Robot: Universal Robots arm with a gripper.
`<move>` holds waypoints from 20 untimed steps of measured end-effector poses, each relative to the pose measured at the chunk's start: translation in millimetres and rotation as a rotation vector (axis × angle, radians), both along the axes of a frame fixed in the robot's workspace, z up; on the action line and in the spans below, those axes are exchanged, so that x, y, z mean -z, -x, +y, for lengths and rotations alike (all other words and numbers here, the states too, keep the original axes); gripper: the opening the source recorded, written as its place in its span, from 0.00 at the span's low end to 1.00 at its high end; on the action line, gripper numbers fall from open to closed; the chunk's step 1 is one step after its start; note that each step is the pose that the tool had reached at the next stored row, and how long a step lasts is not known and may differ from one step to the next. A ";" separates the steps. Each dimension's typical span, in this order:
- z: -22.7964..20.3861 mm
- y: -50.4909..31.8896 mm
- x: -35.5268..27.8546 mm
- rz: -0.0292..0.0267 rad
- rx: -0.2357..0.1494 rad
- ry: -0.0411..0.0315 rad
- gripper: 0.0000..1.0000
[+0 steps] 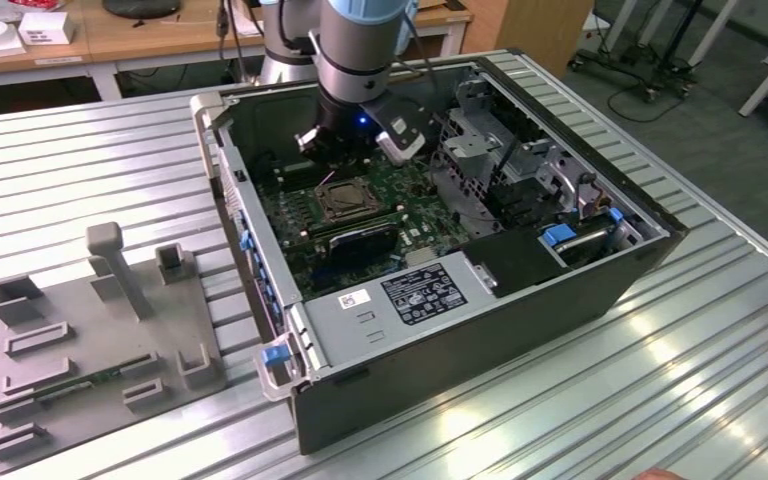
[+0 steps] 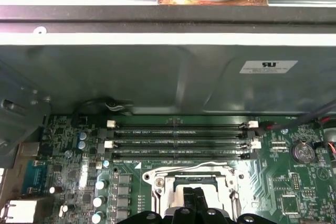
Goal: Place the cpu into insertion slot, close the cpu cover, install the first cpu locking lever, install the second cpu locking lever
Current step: 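Install the first cpu locking lever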
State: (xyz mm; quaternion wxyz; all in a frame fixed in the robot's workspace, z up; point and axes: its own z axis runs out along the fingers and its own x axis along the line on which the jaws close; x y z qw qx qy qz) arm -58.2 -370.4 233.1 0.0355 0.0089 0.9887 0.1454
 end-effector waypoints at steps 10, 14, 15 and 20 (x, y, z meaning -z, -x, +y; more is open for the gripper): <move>9.8 1.4 1.4 0.0000 0.000 0.0149 0.11; 12.3 2.5 2.3 -0.0001 0.003 0.0125 0.11; 12.3 2.5 2.3 0.0001 0.009 0.0097 0.11; 12.4 2.6 3.5 0.0000 0.061 -0.0027 0.11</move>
